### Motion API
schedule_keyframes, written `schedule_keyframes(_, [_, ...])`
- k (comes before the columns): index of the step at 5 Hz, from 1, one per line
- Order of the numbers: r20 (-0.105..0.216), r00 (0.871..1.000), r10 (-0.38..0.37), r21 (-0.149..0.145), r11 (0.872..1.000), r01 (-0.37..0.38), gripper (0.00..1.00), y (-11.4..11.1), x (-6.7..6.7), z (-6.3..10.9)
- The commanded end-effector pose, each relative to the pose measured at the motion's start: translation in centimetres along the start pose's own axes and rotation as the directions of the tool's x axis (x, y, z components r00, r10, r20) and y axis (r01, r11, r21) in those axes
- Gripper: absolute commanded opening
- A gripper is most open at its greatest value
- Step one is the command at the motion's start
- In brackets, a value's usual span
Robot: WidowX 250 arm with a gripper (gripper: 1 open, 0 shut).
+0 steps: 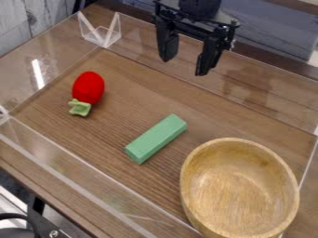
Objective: Move the red object to the right side of the table
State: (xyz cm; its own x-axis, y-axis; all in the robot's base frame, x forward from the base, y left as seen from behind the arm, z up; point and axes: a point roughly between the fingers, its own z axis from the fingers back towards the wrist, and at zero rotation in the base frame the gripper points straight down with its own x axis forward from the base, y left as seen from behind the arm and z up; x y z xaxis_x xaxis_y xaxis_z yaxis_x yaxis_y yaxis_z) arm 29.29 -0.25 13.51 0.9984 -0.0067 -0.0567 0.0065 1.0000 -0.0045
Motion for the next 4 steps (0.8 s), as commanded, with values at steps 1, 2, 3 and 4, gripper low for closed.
schedule_keyframes(1, [-0.026,1.000,0.007,-0.002,1.000,-0.007,1.00,0.4,-0.4,-1.2])
schedule_keyframes(2, [-0.029,0.999,0.030,-0.002,1.000,-0.030,1.00,2.1,-1.0,-1.8])
schedule_keyframes(3, [-0.001,0.998,0.068,0.006,0.998,-0.068,1.00,4.8,-1.9,-1.7])
schedule_keyframes(4, [0.044,0.995,0.090,0.016,0.996,-0.091,1.00,8.8,-2.8,-1.6])
